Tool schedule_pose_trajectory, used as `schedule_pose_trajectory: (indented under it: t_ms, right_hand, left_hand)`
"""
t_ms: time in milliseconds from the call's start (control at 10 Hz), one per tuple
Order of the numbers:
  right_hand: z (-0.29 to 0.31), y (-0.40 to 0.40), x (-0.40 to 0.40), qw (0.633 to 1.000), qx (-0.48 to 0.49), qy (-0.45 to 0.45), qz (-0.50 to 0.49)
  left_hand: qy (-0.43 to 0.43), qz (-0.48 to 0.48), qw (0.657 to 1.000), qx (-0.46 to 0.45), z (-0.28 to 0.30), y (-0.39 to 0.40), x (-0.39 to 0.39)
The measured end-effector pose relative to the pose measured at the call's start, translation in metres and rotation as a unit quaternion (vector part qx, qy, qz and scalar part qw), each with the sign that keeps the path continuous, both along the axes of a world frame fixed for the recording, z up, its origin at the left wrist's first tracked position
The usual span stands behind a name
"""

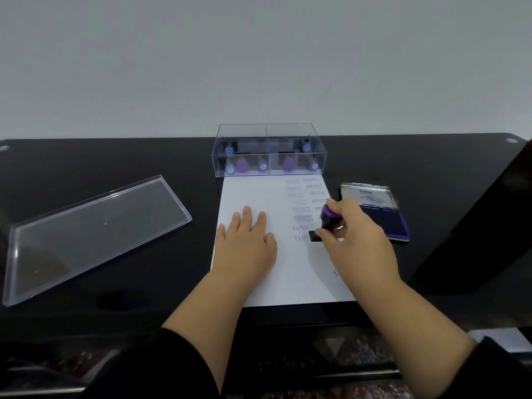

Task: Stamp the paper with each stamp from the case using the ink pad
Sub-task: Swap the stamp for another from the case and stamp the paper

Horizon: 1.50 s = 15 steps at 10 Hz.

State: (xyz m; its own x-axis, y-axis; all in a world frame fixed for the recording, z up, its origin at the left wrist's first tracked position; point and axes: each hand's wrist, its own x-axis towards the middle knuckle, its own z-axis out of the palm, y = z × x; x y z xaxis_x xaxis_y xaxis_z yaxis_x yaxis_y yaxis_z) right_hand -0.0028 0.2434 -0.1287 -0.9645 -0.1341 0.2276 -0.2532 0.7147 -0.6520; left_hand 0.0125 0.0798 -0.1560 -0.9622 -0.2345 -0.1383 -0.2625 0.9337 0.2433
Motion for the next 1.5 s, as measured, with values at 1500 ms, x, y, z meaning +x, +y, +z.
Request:
schedule_pose_trajectory:
  t_ms: [1500]
  right_hand:
    - [-0.003, -0.005, 0.016, 0.999, -0.034, -0.014, 0.022]
  left_hand:
    - [0.011, 0.053, 0.999, -0.008, -0.004, 0.007, 0.010]
